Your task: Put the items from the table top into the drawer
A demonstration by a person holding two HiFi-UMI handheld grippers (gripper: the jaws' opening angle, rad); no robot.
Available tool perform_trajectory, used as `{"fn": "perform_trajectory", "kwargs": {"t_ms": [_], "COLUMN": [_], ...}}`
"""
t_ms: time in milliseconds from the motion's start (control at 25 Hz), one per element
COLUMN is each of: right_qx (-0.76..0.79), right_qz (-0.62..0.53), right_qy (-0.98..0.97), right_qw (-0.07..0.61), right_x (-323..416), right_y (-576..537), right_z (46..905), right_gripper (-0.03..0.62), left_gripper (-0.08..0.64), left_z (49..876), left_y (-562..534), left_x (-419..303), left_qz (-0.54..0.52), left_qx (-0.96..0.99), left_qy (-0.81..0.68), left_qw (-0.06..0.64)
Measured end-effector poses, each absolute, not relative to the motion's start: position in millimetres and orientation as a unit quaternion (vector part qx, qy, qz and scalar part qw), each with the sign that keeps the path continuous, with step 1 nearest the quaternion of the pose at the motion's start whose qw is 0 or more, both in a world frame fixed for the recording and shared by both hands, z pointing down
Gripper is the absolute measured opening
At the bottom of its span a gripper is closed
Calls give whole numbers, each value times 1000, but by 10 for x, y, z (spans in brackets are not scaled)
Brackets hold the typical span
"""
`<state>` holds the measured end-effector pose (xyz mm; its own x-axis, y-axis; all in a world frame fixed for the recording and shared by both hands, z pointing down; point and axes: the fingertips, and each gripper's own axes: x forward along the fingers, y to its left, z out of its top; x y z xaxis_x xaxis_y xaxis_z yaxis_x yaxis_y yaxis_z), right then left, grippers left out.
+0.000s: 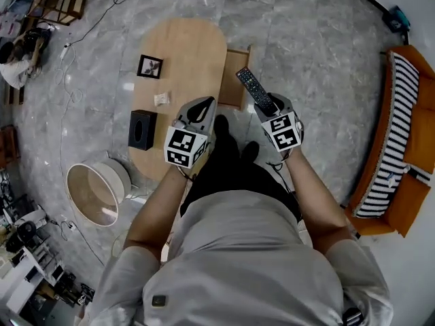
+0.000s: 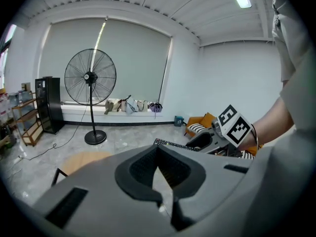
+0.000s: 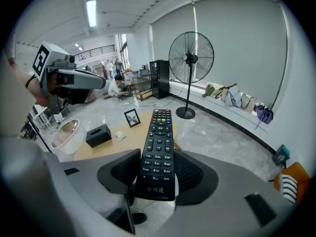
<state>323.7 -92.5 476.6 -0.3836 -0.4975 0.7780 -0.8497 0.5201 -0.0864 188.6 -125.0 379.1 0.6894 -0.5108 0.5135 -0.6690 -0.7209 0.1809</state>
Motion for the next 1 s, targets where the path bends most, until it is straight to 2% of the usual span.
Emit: {"fn": "perform_trajectory", "kwargs": {"t_ms": [480,1000], "right_qx": [434,433], "right_qz": [331,422], "right_qy": [-751,-703], "right_qw": [372,376], "right_x": [3058,2916], "right_y": [-1442,-1692], "right_z": [6164,7954], "right_gripper": [230,230], "left_gripper": [9,9], "left_z": [5008,6540], "left_y": [-1945,-2230], "left_x": [1696,1594], "left_qz": [247,265], "left_qx": [892,873], "left_qy": [-307,-307], "left_qw": [221,271]}}
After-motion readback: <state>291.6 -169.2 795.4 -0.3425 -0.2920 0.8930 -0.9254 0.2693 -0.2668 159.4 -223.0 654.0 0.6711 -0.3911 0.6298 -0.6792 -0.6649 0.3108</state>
